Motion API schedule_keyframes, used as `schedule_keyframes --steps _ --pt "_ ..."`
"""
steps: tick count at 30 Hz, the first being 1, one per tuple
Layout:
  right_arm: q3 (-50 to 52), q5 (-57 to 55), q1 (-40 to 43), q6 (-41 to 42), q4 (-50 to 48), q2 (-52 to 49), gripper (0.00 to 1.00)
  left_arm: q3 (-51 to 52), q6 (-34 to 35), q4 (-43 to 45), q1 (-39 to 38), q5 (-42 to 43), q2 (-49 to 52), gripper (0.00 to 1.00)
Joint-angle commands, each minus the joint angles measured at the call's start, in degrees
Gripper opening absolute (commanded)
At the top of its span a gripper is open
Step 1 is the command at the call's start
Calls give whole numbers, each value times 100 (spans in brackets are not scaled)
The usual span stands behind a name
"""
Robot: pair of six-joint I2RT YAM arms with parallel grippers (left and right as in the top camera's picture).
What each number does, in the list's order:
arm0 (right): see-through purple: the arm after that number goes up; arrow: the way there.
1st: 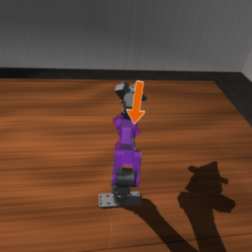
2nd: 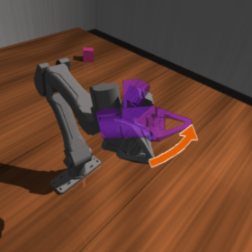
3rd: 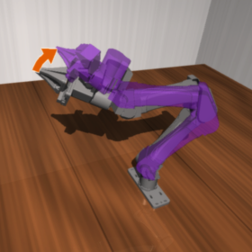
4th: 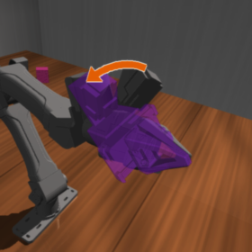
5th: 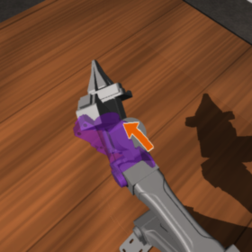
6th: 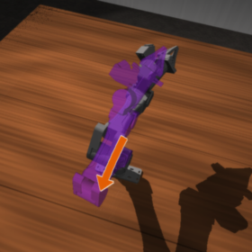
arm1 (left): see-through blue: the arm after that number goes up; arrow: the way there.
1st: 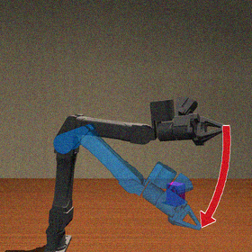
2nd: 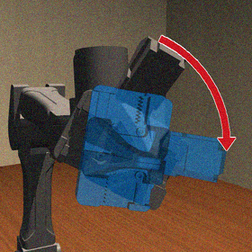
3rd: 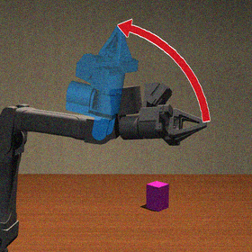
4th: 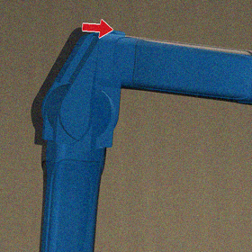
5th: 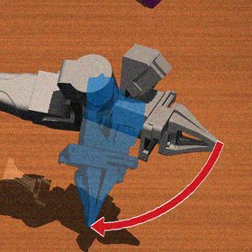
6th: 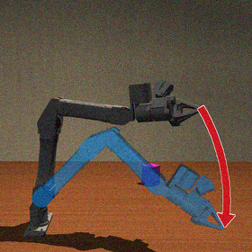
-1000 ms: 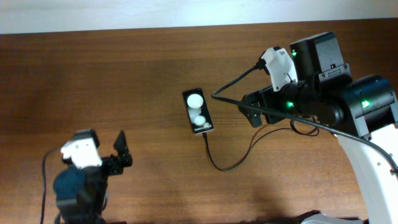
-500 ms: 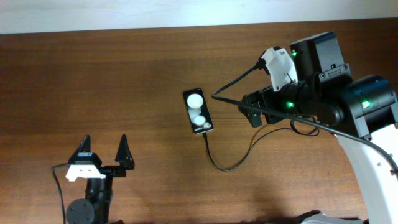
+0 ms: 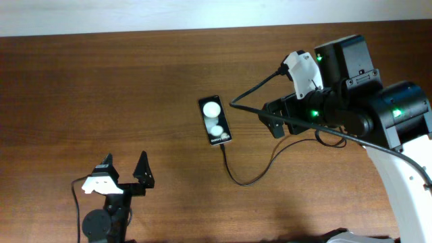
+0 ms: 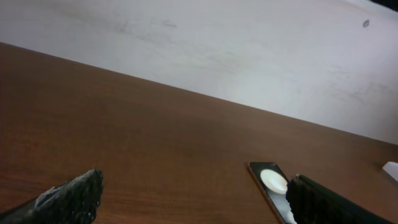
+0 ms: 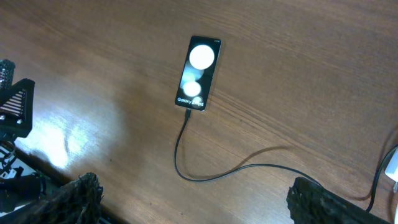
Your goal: Plug charger to phone and switch on socket
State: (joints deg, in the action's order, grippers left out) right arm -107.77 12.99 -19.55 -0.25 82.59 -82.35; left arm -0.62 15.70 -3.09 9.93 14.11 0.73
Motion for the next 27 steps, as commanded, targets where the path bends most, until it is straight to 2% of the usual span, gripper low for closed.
schedule_keyframes --steps 1,22,23,27 --pt "-2 -11 -31 -17 -4 28 99 11 9 -66 -79 -260 -44 99" --pt "-2 -83 -31 -76 -13 -2 99 11 11 -63 -79 -258 -44 99" --pt "0 -214 -31 -87 -79 -26 99 11 11 -63 -79 -258 -44 99" --pt "433 -332 -31 -105 -1353 173 99 11 11 -63 -79 -258 -44 99"
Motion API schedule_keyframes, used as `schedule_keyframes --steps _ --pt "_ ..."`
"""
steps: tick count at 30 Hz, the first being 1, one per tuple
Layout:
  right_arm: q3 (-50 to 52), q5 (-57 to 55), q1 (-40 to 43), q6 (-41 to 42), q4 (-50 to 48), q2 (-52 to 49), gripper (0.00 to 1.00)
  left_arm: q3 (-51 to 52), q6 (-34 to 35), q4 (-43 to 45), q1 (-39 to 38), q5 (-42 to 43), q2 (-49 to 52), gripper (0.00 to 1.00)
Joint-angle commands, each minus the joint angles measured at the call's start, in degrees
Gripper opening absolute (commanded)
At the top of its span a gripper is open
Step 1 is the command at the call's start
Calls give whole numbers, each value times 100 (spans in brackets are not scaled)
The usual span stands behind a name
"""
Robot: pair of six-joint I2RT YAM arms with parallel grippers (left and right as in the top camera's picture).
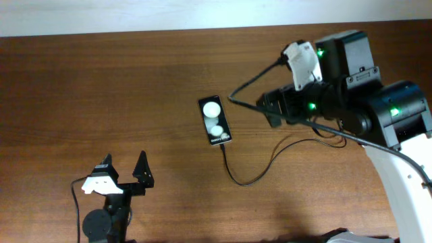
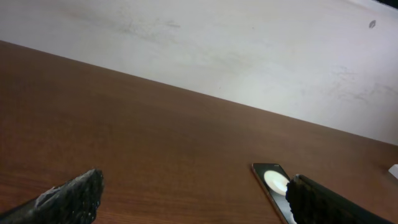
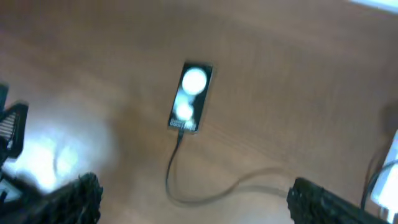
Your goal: Plug charger to phone and switch on socket
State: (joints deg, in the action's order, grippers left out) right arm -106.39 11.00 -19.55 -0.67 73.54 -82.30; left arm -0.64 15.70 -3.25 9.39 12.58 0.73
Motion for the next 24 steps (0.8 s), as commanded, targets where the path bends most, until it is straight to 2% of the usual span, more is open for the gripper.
schedule_keyframes --steps 1,6,10,14,18,24 --pt "487 -133 -31 -63 -715 264 99 13 11 -48 -24 -105 -44 99" --pt "2852 -271 -24 -63 -2892 1423 99 13 11 -48 -24 -105 -44 99" --pt "4916 -258 164 -39 -4186 2621 99 13 11 -48 -24 -105 -44 99" --pt "6614 -240 389 -37 -4730 4100 98 13 11 -48 -24 -105 -44 99" --pt "7777 -243 393 -37 -5427 5447 99 13 11 -48 -24 -105 -44 99" --pt "8931 -219 1093 479 -5818 7097 99 13 11 -48 -24 -105 -44 99"
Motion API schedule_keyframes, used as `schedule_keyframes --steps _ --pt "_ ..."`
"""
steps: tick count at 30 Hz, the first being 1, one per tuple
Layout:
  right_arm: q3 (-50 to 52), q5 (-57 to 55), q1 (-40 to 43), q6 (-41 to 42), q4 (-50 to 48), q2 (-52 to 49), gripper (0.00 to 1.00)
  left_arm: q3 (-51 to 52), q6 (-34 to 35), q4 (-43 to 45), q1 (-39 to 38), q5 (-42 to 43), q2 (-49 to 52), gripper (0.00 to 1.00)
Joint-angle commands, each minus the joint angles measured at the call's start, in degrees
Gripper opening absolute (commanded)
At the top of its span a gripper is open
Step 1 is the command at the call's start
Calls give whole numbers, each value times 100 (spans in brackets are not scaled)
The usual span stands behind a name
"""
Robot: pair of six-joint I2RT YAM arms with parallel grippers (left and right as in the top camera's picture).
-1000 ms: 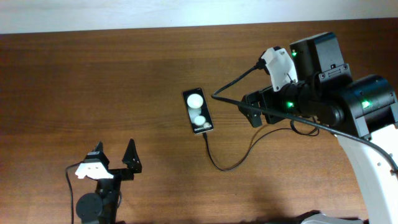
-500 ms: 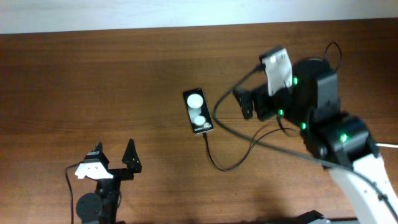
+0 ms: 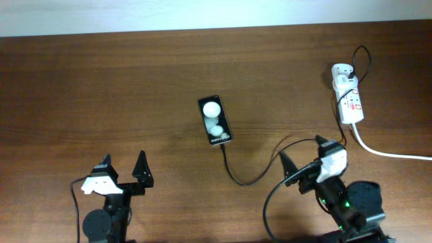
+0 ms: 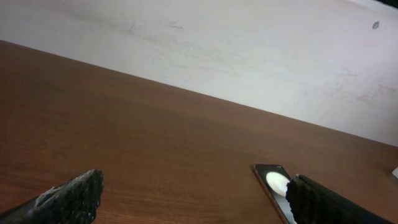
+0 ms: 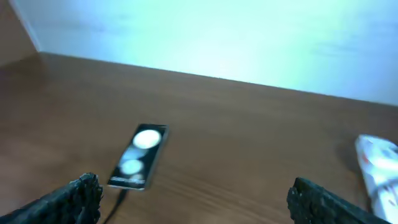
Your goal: Plug charger to phone and switch on socket
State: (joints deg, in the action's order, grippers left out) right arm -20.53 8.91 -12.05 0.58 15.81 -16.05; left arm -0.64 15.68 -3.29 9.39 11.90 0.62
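The black phone [image 3: 215, 120] lies flat mid-table with its screen lit, also seen in the left wrist view [image 4: 273, 183] and the right wrist view [image 5: 138, 155]. A thin black cable [image 3: 243, 181] runs from the phone's near end in a loop toward the white socket strip [image 3: 349, 101] at the back right, where a white charger [image 3: 341, 73] is plugged in. The strip shows blurred at the right edge [image 5: 378, 167]. My left gripper [image 3: 124, 162] stands open at the front left. My right gripper [image 3: 302, 154] stands open at the front right, near the cable loop.
A white power lead [image 3: 391, 154] leaves the strip toward the right edge of the table. A pale wall [image 4: 217, 43] runs behind the brown wooden table [image 3: 101, 81].
My right arm was raised over the back right of the table, covering the socket strip; now it sits low at the front right, still open. The strip shows. Left gripper, phone and cable unchanged.
My right arm hung high over the back right, its camera looking down on the phone with the cable at its near end. Then it was slightly farther back. Now it rests at the front edge. The left gripper stayed open and still throughout.
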Motion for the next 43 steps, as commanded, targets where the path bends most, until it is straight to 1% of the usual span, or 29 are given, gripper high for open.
schedule_keyframes --steps 1,3,5,7,8,10,13,16,43 --pt "450 -13 380 350 -70 623 99 13 13 -42 -24 -37 -33 99" --pt "654 -39 389 330 -179 896 99 13 13 -44 -24 -37 -33 99" --pt "1025 -33 387 332 -573 1250 99 13 13 -44 -24 -37 -33 99" --pt "1438 -22 387 337 -1137 1578 99 13 13 -44 -24 -37 -33 99" --pt "1670 22 387 337 -1622 1585 99 13 13 -44 -24 -37 -33 99" --pt "2033 101 387 337 -2232 1587 99 13 13 -44 -24 -37 -33 99" --pt "2022 74 387 330 -1917 1587 99 13 13 -44 -24 -37 -33 99" --pt "2022 57 387 332 -1193 1587 99 13 13 -42 -24 -37 -33 99" --pt "2022 55 387 332 -1211 1585 99 13 13 -44 -24 -37 -33 99"
